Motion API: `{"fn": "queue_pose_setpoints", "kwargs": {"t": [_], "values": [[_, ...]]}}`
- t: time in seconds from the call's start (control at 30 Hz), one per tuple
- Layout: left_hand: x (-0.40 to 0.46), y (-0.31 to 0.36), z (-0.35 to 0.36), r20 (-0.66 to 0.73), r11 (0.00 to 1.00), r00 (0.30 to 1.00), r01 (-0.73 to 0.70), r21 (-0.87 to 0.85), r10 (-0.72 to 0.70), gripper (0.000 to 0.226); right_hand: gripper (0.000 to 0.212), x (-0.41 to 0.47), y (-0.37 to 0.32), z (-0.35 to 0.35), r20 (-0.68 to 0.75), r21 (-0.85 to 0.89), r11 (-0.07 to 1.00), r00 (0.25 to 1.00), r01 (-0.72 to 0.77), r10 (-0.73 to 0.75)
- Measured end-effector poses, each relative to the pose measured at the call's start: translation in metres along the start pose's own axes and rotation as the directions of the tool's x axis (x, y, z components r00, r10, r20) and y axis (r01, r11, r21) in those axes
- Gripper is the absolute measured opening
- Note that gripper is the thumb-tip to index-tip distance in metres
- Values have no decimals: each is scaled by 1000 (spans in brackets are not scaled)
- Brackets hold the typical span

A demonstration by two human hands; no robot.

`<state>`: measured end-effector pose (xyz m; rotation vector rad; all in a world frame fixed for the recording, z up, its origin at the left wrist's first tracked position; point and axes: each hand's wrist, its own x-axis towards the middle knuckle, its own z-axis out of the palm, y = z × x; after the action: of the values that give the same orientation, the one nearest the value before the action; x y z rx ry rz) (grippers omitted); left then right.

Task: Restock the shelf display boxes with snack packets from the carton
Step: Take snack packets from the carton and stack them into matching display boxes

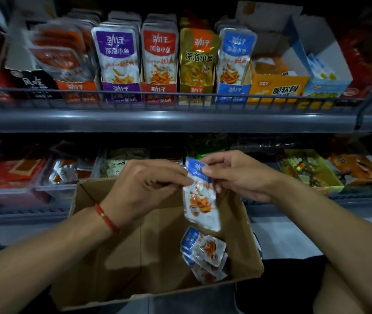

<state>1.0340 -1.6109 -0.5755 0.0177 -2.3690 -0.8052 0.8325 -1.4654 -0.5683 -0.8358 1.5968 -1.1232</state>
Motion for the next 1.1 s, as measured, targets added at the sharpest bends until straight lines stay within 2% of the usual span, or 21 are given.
{"fn": "queue_pose_setpoints", "kwargs": {"t": [0.03,0.07,0.13,0.17,0.2,0.3,0.4,0.57,0.67,0.73,0.83,0.93,1.0,1.1], "values": [[-2,2,2,-33,987,990,132,-95,-135,16,20,-1,-2,0,-39,-37,998,998,44,-46],[-4,7,5,-50,922,947,294,-253,-316,20,18,-2,-4,1,-83,-87,992,991,94,-101],[-7,17,14,77,621,794,527,-580,-603,18,16,-2,-9,1,-161,-153,972,966,177,-202],[-7,20,17,172,486,726,597,-638,-666,19,15,-2,-11,1,-198,-151,967,953,203,-231],[-10,20,21,259,427,691,652,-627,-675,25,14,-2,-13,0,-230,-137,966,941,219,-246],[-16,18,27,359,456,689,702,-547,-629,24,12,-2,-15,-2,-275,-155,965,929,211,-247],[-18,16,29,358,421,682,697,-580,-638,20,14,-3,-15,-6,-302,-115,980,934,164,-192],[-11,17,27,330,423,717,652,-629,-614,16,20,-5,-15,-10,-290,26,991,950,128,-115],[-8,18,27,332,426,724,646,-633,-604,13,18,-10,-18,-11,-299,42,989,946,141,-122],[-8,17,26,345,410,712,658,-631,-612,17,15,-15,-23,-12,-322,-20,984,930,179,-176],[-7,11,26,368,375,662,704,-603,-653,32,9,-22,-32,-23,-409,-223,935,844,275,-346],[-2,4,28,295,361,600,732,-578,-744,33,13,-34,-53,-44,-449,-410,838,721,360,-528],[1,1,28,262,346,569,740,-577,-779,33,15,-42,-79,-57,-462,-540,754,617,374,-637],[4,-1,28,255,353,573,736,-577,-779,34,16,-41,-124,-83,-431,-737,596,457,319,-778]]}}
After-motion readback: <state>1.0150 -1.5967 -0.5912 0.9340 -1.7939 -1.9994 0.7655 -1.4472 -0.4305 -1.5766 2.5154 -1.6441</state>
